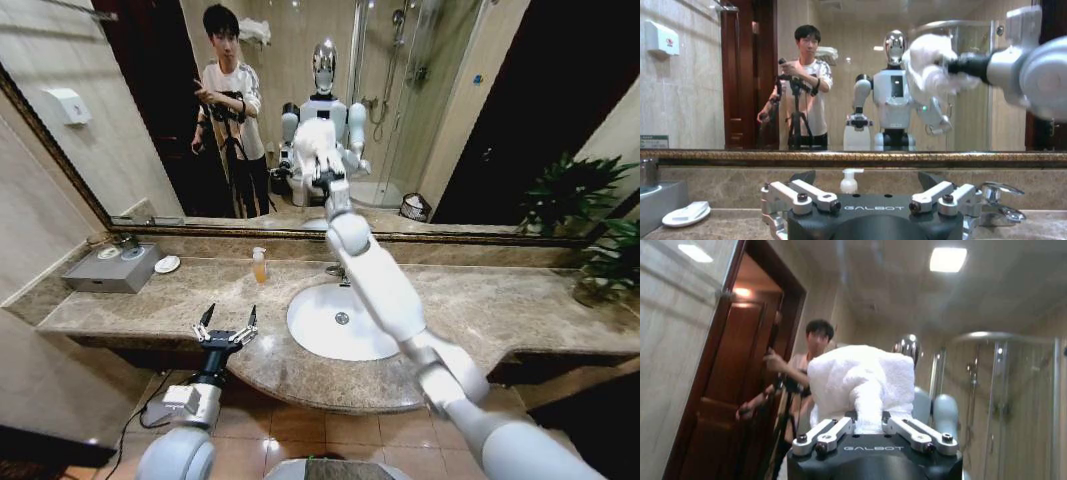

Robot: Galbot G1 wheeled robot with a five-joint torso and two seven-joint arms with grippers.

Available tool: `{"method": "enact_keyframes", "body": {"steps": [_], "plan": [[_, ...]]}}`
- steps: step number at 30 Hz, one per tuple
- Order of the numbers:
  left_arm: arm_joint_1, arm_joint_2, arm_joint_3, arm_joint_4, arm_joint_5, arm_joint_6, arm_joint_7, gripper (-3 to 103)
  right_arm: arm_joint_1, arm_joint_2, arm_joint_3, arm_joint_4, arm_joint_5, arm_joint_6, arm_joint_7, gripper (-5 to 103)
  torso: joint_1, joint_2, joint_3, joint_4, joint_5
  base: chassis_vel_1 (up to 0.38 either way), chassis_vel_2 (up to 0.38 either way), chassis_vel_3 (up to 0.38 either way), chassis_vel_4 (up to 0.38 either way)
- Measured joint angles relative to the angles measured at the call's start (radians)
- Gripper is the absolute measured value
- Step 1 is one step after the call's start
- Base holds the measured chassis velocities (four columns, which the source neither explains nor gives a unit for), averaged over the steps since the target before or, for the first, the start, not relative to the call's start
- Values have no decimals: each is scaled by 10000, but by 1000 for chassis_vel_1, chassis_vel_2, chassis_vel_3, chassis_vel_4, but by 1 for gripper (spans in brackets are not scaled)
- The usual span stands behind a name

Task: Pick up the towel from the sink counter and wipe the mirror surface.

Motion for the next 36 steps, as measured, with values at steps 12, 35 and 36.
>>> {"method": "enact_keyframes", "body": {"steps": [12,35,36], "plan": [[0,0,0,0,0,0,0,100,677,-86,100,35,141,-116,77,13,1,0,0,1,0,0,0,0,0],[0,0,0,0,0,0,0,100,-855,-652,200,938,251,-188,121,13,0,0,0,0,2,0,0,0,0],[0,1,0,0,0,0,1,100,-1122,-773,282,1162,318,-192,125,13,0,0,0,-2,2,0,0,0,0]]}}
